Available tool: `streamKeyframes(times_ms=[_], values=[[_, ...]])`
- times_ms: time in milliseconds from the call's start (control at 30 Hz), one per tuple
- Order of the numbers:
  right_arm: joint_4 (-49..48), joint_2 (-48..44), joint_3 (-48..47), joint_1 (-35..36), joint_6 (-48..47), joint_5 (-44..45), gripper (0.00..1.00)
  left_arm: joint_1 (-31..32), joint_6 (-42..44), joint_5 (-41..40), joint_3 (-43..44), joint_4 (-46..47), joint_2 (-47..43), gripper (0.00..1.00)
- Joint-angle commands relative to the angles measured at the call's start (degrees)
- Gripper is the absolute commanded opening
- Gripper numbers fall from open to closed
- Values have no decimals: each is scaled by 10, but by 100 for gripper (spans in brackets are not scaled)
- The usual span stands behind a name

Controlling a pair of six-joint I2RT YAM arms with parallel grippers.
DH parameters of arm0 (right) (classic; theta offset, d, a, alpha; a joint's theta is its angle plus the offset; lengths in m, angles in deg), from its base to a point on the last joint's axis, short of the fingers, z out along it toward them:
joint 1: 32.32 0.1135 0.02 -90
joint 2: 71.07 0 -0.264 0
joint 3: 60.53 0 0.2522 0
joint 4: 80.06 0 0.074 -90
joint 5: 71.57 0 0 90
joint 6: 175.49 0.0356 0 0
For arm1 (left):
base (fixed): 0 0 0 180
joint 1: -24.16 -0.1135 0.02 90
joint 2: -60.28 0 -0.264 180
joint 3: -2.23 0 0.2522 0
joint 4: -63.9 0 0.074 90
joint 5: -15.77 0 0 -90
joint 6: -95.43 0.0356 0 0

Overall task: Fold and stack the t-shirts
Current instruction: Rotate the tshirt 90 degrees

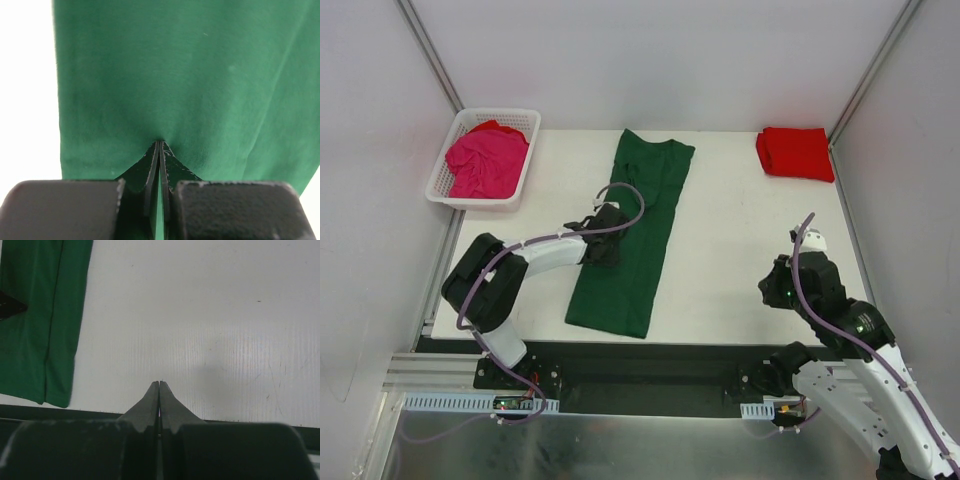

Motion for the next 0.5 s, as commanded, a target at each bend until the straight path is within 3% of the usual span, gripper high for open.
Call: streamKeyframes(times_ms=[0, 467], values=[[12, -9, -17, 3, 9, 12, 1, 40, -39, 38, -4, -47, 33, 0], [12, -13, -11, 3, 12, 11, 1, 122, -81, 39, 23, -59, 49, 0]])
